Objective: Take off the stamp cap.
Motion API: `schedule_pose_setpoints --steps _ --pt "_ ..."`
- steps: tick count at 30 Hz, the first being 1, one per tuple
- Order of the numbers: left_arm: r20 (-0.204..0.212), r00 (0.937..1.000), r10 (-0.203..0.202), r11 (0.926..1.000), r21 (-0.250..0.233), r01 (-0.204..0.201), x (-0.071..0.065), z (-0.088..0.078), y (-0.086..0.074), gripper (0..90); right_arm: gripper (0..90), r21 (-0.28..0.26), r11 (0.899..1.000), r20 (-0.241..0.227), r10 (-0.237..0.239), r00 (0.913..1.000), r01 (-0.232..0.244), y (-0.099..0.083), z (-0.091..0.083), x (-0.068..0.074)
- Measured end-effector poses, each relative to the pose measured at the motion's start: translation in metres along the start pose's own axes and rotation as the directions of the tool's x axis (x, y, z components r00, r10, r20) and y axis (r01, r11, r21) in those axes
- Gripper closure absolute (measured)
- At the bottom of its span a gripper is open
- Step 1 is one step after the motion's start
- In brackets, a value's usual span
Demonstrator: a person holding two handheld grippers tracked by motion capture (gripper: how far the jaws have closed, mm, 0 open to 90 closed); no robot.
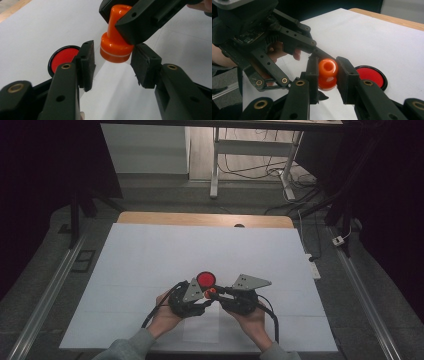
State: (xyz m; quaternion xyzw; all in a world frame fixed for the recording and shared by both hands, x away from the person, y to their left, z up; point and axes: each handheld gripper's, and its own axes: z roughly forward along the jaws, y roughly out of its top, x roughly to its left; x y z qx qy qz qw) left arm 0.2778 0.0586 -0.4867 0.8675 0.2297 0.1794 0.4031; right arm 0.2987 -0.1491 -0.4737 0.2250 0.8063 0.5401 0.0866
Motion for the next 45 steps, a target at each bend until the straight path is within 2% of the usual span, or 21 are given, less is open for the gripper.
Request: schedule_pose_setpoints --steps 19,45 --pt "0.002 0.9999 0.016 0.9998 0.008 -0.016 -0.0009 0.0012 -0.0004 63.3 72.4 -0.006 1.000 -0.005 0.009 0.9999 -0.009 -0.0001 0.0002 0.0001" --pt "-0.024 0.9987 0.044 0.9989 0.014 -0.044 -0.0040 0.0034 -0.0003 65.0 72.3 -0.003 1.000 -0.002 0.019 0.9998 -0.019 -0.0010 0.0002 -0.0006"
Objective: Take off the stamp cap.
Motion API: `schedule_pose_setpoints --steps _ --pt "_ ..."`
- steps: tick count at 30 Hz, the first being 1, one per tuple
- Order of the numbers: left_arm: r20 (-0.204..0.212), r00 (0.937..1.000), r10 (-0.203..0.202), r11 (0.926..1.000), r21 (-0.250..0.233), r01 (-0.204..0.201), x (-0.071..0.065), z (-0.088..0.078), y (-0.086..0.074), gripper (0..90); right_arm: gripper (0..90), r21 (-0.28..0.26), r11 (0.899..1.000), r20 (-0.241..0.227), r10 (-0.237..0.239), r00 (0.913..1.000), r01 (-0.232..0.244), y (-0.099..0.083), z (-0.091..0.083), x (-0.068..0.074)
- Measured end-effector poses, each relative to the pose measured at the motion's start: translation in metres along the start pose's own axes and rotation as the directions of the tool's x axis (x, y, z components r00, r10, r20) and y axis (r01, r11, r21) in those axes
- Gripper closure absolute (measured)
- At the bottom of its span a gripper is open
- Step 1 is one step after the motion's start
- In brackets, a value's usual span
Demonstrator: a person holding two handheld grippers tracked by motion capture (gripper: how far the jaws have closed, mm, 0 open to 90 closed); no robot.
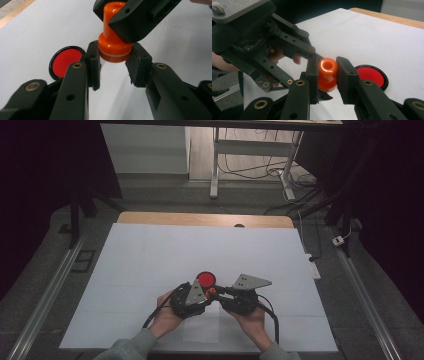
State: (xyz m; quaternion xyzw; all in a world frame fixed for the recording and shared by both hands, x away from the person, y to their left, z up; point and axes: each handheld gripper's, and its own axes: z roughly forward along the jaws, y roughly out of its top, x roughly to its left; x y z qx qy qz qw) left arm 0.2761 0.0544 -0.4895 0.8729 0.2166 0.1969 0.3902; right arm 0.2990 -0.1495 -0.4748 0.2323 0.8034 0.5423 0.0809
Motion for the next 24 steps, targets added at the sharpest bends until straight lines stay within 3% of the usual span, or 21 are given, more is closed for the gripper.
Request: schedule_pose_setpoints --steps 11,24 --pt "0.011 0.9999 -0.011 0.9999 -0.003 0.011 0.0010 0.0003 -0.0019 65.4 72.7 -0.016 1.000 0.016 -0.015 0.9998 0.015 -0.0029 0.0007 0.0026" --pt "0.016 0.9998 -0.015 0.9998 0.013 0.014 0.0015 0.0029 -0.0041 65.7 73.1 -0.039 0.999 0.030 0.008 0.9995 -0.007 -0.0067 0.0009 0.0035"
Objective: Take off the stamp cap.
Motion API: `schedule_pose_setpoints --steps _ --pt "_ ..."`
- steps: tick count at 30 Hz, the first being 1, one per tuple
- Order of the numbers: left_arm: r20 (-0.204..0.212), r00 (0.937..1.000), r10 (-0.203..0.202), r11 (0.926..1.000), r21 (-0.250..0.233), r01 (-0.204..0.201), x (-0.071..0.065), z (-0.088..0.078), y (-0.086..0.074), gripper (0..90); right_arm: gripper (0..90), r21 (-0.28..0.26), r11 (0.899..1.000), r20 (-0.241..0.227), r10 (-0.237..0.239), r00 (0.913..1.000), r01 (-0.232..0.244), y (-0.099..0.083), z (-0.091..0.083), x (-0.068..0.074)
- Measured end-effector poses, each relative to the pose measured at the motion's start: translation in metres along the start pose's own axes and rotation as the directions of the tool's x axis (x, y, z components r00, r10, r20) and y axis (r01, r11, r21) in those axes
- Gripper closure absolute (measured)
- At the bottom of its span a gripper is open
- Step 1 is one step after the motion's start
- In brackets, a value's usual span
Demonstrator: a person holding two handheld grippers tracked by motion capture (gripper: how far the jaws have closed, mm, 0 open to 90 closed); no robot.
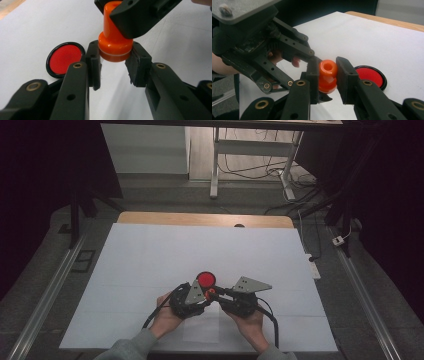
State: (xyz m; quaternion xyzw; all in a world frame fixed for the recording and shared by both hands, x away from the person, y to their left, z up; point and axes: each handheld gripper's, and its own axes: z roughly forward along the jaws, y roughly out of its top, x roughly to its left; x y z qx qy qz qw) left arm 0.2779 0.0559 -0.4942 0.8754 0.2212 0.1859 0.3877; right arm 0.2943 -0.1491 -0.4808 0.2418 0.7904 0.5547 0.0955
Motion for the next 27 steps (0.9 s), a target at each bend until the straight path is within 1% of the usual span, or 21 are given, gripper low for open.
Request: schedule_pose_setpoints --steps 4,6,8,11,18,20,27 --pt "-0.007 1.0000 0.005 1.0000 -0.002 -0.005 -0.0005 0.0003 -0.0002 65.6 73.1 0.001 1.000 -0.002 0.007 1.0000 -0.007 -0.0006 0.0001 -0.0007" --pt "-0.003 1.0000 -0.002 0.9999 -0.011 0.002 -0.0006 -0.0001 0.0000 65.6 73.0 0.000 1.000 -0.009 0.013 0.9999 -0.013 -0.0001 -0.0005 -0.0017" --pt "-0.015 0.9999 0.005 0.9999 -0.013 -0.005 -0.0017 -0.0001 0.0001 65.6 72.8 -0.004 1.000 -0.016 0.022 0.9996 -0.022 -0.0001 -0.0009 -0.0026" --pt "-0.022 0.9998 0.005 0.9998 -0.019 -0.005 -0.0021 -0.0005 0.0002 65.6 72.0 -0.007 0.999 -0.028 0.040 0.9988 -0.041 -0.0008 -0.0003 -0.0044" --pt "-0.019 0.9998 0.000 0.9999 -0.017 0.000 -0.0023 -0.0002 0.0003 65.6 70.2 -0.004 0.998 -0.045 0.064 0.9969 -0.065 -0.0016 0.0017 -0.0055" --pt "-0.014 0.9999 -0.003 0.9999 -0.014 0.003 -0.0018 0.0002 0.0000 65.6 70.9 -0.006 0.998 -0.039 0.069 0.9969 -0.069 -0.0024 0.0025 -0.0057" --pt "-0.020 0.9998 -0.003 1.0000 -0.009 0.003 -0.0022 0.0007 0.0000 65.6 71.5 -0.005 0.997 -0.034 0.074 0.9967 -0.074 -0.0034 0.0033 -0.0060"
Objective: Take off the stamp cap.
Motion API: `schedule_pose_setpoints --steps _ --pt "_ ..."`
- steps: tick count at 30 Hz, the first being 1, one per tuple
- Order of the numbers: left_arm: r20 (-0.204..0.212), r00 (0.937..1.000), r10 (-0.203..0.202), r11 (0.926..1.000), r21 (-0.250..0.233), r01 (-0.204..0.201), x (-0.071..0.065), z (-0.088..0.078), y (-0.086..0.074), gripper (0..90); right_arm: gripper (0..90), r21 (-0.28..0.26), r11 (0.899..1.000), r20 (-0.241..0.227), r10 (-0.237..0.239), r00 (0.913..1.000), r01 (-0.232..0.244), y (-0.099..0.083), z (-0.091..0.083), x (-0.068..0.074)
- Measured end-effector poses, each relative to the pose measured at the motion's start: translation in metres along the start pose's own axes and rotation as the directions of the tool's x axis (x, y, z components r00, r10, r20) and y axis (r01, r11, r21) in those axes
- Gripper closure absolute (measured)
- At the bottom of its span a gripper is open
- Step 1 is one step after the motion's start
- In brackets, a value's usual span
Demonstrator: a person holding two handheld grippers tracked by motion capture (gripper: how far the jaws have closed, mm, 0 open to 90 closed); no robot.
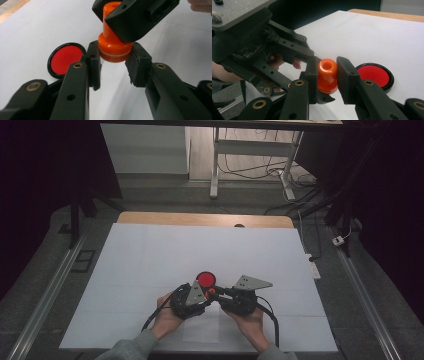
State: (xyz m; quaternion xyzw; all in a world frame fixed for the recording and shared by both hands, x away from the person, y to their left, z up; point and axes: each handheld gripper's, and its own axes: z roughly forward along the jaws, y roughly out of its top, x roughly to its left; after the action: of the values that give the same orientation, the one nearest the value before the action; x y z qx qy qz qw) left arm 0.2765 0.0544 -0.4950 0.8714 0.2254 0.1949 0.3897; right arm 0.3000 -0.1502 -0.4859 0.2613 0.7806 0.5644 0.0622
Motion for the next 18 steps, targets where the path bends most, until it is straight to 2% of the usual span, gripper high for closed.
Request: schedule_pose_setpoints --steps 4,11,18 --pt "0.006 1.0000 -0.001 1.0000 0.004 0.001 0.0000 0.0012 -0.0007 65.6 72.7 0.002 1.000 0.014 -0.001 0.9999 0.001 -0.0011 0.0002 0.0009" --pt "0.019 0.9998 -0.010 0.9998 -0.017 0.010 0.0010 0.0001 -0.0026 65.8 73.2 -0.017 0.999 0.056 -0.051 0.9972 0.052 -0.0023 -0.0010 0.0086" --pt "0.034 0.9992 -0.022 0.9995 -0.021 0.023 0.0017 0.0000 -0.0026 65.9 73.3 -0.040 0.998 0.061 -0.049 0.9970 0.051 -0.0039 -0.0024 0.0097"
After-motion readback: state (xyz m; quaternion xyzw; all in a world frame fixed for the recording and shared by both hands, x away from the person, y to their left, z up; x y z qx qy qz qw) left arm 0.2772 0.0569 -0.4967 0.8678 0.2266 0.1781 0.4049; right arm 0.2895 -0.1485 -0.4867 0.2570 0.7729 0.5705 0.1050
